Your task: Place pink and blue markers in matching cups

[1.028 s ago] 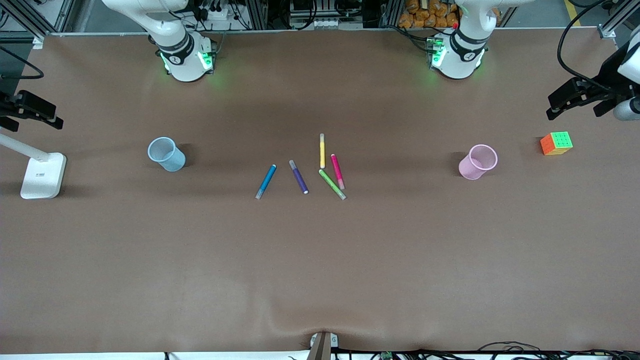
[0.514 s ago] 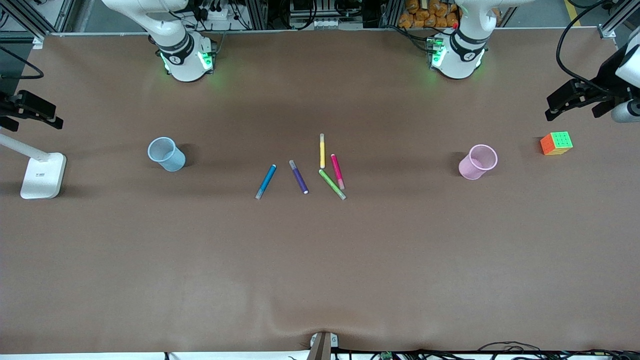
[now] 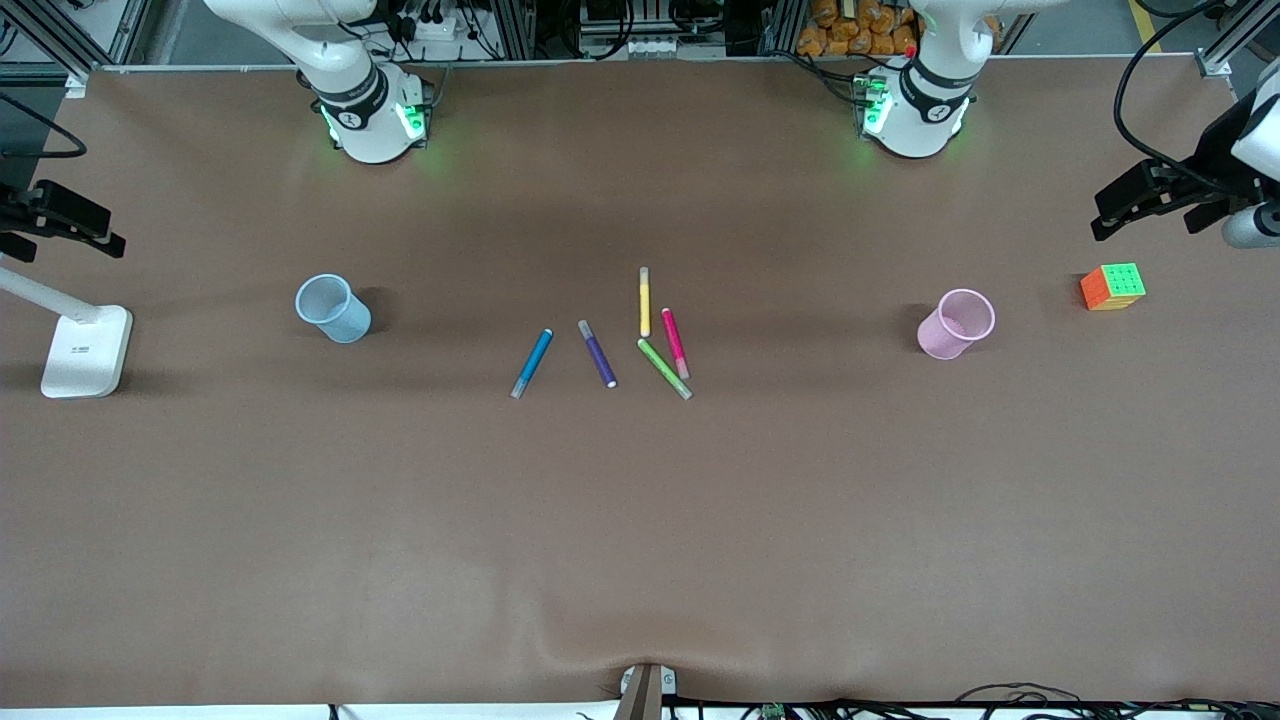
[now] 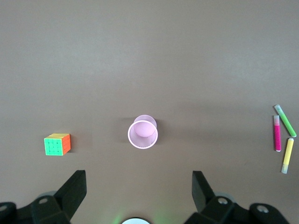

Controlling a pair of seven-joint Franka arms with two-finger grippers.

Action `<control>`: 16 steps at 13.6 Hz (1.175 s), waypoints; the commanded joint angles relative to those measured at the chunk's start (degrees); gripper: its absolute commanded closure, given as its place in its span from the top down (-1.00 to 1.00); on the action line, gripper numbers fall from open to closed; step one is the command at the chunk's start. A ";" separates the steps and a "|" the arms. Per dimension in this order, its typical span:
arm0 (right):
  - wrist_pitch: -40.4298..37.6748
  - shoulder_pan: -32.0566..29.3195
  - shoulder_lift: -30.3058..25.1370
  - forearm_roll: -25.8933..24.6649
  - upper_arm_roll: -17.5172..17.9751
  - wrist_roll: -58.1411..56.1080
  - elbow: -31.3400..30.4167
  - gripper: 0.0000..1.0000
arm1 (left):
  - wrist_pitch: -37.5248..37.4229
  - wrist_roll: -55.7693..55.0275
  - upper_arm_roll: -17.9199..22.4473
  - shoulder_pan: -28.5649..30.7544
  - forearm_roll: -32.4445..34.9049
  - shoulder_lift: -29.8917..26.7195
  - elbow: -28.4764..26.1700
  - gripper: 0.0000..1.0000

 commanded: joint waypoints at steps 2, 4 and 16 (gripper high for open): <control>-0.75 -0.02 -0.24 -1.06 0.08 0.33 0.35 1.00 | -0.99 0.06 -0.43 0.22 0.08 -0.01 -0.06 1.00; -0.75 -0.11 -0.24 -1.06 0.08 0.41 0.35 1.00 | -1.52 -0.03 -0.61 0.31 -0.01 -0.10 -0.06 1.00; -0.75 -0.28 -0.24 -0.97 0.08 0.33 0.35 1.00 | -1.78 0.23 -0.52 0.49 0.08 -0.27 -0.32 1.00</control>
